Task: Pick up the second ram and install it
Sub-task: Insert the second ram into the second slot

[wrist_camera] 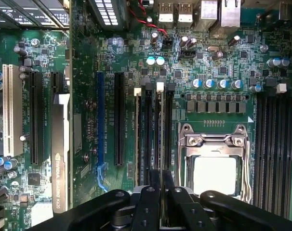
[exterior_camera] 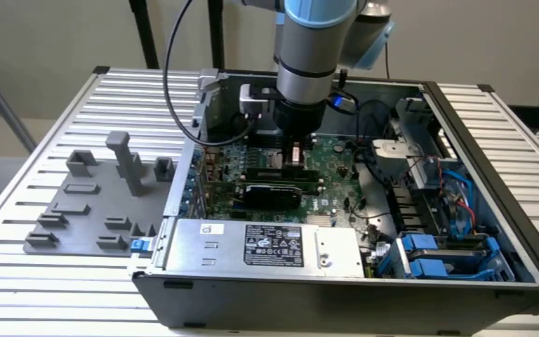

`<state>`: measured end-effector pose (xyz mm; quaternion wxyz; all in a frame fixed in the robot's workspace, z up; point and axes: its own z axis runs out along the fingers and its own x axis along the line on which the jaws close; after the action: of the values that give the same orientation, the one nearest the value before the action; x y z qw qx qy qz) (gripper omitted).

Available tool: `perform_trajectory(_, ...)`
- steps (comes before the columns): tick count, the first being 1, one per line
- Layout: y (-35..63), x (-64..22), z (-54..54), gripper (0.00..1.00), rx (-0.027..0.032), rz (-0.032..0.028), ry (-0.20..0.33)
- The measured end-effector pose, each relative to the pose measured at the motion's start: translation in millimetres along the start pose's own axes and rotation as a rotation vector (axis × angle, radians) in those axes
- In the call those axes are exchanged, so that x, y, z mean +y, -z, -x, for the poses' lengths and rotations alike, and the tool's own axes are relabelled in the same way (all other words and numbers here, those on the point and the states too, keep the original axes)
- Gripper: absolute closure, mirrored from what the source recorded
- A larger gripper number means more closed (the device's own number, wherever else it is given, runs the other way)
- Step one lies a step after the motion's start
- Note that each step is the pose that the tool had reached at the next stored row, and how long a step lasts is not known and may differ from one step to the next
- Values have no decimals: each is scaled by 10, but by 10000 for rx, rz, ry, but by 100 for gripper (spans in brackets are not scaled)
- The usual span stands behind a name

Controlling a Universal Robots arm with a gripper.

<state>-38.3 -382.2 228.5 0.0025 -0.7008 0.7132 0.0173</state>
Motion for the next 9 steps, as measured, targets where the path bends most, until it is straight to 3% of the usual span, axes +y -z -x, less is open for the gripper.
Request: perform_trajectory(9, -15, 4, 0, 100, 1, 1, 0)
